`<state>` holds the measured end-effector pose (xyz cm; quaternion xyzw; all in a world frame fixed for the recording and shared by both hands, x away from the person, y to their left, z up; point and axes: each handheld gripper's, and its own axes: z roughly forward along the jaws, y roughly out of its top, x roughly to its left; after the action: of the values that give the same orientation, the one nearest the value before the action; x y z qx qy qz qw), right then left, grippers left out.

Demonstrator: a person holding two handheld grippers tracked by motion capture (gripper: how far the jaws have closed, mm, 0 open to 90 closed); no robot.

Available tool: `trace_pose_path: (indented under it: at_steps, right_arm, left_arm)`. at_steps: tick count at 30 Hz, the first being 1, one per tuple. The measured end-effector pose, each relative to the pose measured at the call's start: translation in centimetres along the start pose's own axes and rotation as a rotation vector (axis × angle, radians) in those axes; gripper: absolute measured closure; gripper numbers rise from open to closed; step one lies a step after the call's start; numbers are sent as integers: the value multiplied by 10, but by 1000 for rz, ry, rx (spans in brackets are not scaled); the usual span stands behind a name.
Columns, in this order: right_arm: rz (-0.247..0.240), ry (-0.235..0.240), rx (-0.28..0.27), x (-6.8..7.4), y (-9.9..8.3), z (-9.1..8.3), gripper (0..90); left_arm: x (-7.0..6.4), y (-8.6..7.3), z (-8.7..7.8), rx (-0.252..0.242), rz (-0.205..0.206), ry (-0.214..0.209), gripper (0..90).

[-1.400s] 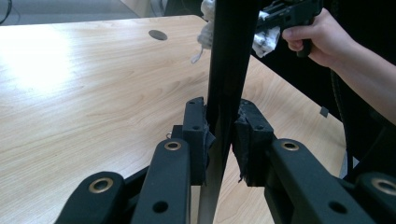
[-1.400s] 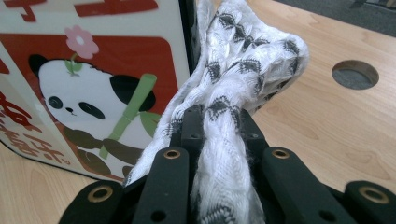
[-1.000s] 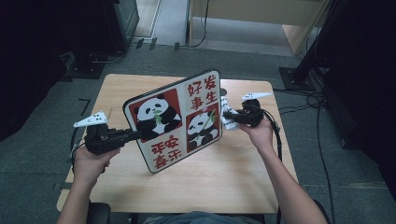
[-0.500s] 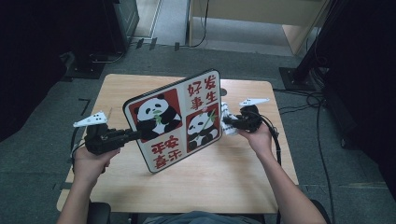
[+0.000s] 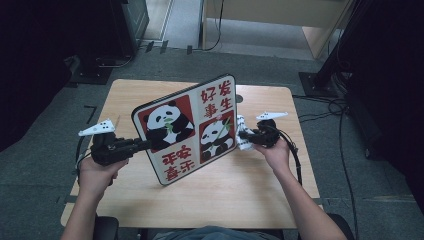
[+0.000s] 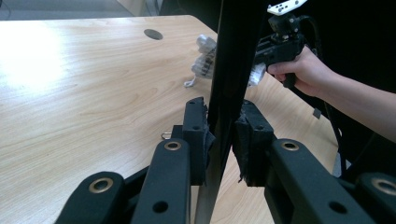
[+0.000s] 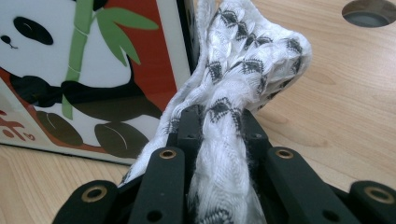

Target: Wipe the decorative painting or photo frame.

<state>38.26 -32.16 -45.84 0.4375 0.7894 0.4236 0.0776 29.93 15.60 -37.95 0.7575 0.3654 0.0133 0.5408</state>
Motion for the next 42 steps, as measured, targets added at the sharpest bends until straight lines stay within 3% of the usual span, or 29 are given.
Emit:
trace_pose_path:
  at_steps: [11, 18, 27, 42]
  right_arm:
    - [36, 18, 4, -5, -7, 5, 768]
    - [26, 13, 17, -6, -9, 7, 771]
    - [12, -28, 2, -11, -4, 1, 780]
    - [41, -110, -34, -37, 5, -13, 779]
  left_arm:
    - [0, 0, 1, 3, -2, -4, 763]
    - [0, 0, 1, 3, -8, -13, 763]
    - [1, 0, 1, 4, -7, -13, 764]
    - [1, 0, 1, 4, -8, -11, 763]
